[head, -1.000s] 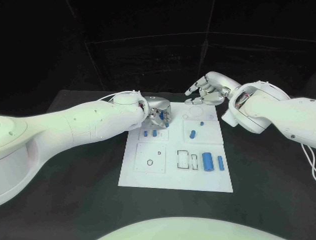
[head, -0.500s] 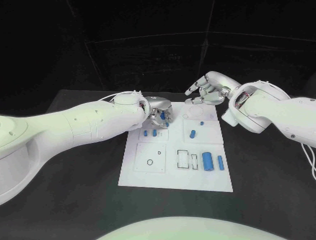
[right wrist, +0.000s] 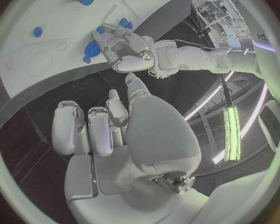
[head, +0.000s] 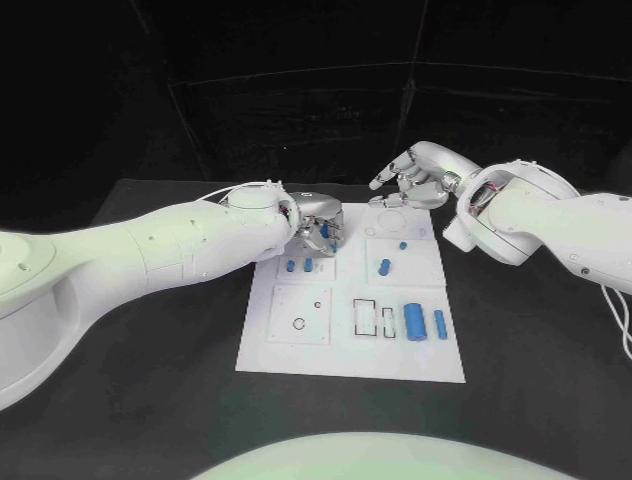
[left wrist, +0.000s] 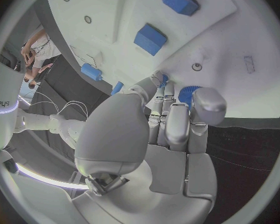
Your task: Assemble the parts on the task board
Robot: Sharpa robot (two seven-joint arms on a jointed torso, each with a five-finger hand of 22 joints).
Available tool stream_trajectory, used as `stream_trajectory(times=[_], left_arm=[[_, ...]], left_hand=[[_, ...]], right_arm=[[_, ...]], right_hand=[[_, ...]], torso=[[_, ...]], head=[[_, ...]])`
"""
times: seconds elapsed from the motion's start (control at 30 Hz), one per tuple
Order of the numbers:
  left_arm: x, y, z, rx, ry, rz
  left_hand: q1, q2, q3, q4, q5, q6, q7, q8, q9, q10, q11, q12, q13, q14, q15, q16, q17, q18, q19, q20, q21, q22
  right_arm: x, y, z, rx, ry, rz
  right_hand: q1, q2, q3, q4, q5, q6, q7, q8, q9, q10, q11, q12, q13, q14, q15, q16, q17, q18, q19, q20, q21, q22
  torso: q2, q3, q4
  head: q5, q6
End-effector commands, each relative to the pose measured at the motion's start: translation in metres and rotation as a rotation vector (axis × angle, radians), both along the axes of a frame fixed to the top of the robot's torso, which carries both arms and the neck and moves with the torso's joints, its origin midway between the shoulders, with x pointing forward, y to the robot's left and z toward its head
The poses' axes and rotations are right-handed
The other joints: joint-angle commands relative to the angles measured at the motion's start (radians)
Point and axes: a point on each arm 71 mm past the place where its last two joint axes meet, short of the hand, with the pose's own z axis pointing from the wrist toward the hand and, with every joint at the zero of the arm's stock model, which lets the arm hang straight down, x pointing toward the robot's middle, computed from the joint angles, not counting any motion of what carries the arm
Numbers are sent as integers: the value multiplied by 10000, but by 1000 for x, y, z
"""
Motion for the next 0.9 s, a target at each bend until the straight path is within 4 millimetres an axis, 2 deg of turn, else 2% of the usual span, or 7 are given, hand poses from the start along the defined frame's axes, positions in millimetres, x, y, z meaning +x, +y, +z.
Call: stream_trajectory(times=[0.03, 0.23, 0.53, 0.67, 0.9], left_arm=[[-3, 3, -11, 507, 451, 163], [-2, 3, -11, 428, 325, 210], [-5, 7, -6, -62, -119, 43], [-6, 8, 1, -380, -301, 38], [-6, 13, 26, -1384, -660, 168]], left_hand=[[88, 180, 204, -81, 8, 116, -11, 27, 18, 150, 3, 44, -15, 117, -113, 49, -33, -202, 49, -29, 91, 83], [267, 272, 589, -303, 7, 257, 6, 24, 28, 347, -18, 3, -4, 111, -131, 84, -72, -236, 70, -58, 258, 267], [216, 242, 787, -414, 0, 361, 19, 14, 36, 512, -31, -31, 15, 109, -139, 120, -99, -253, 77, -71, 358, 382], [193, 221, 809, -429, -1, 362, 27, 3, 33, 517, -25, -51, 13, 109, -138, 125, -106, -255, 77, -72, 370, 398], [156, 194, 836, -443, -2, 363, 40, -13, 30, 521, -16, -79, 11, 109, -132, 134, -112, -257, 76, -70, 379, 410]], right_arm=[[0, 1, 1, 3, -5, 57], [0, 1, 1, 4, -7, 54], [0, 0, 1, 11, -26, 48], [0, -1, 2, 12, -35, 36], [1, -3, 1, 9, -55, -3]], right_hand=[[24, 91, -38, -19, 45, 73, 5, 57, -6, -46, -23, -7, 15, 474, -80, -51, 9, 122, -69, -9, -34, 10], [24, 91, -38, -19, 45, 73, 5, 57, -6, -46, -23, -7, 15, 474, -80, -51, 9, 122, -69, -9, -34, 10], [24, 91, -38, -19, 45, 73, 5, 57, -6, -46, -23, -7, 15, 474, -80, -51, 9, 122, -69, -9, -34, 10], [24, 91, -38, -19, 45, 73, 5, 57, -6, -46, -23, -7, 15, 474, -80, -51, 9, 122, -69, -9, -34, 10], [24, 91, -38, -19, 45, 73, 5, 57, -6, -46, -23, -7, 15, 474, -80, -51, 9, 122, -69, -9, -34, 10]], torso=[[-1, -3, -1], [-3, -4, 0], [-9, -7, 23], [-12, -5, 18], [-5, -10, 35]], head=[[7, -7], [-3, -13], [-8, -9], [6, 16], [23, 40]])
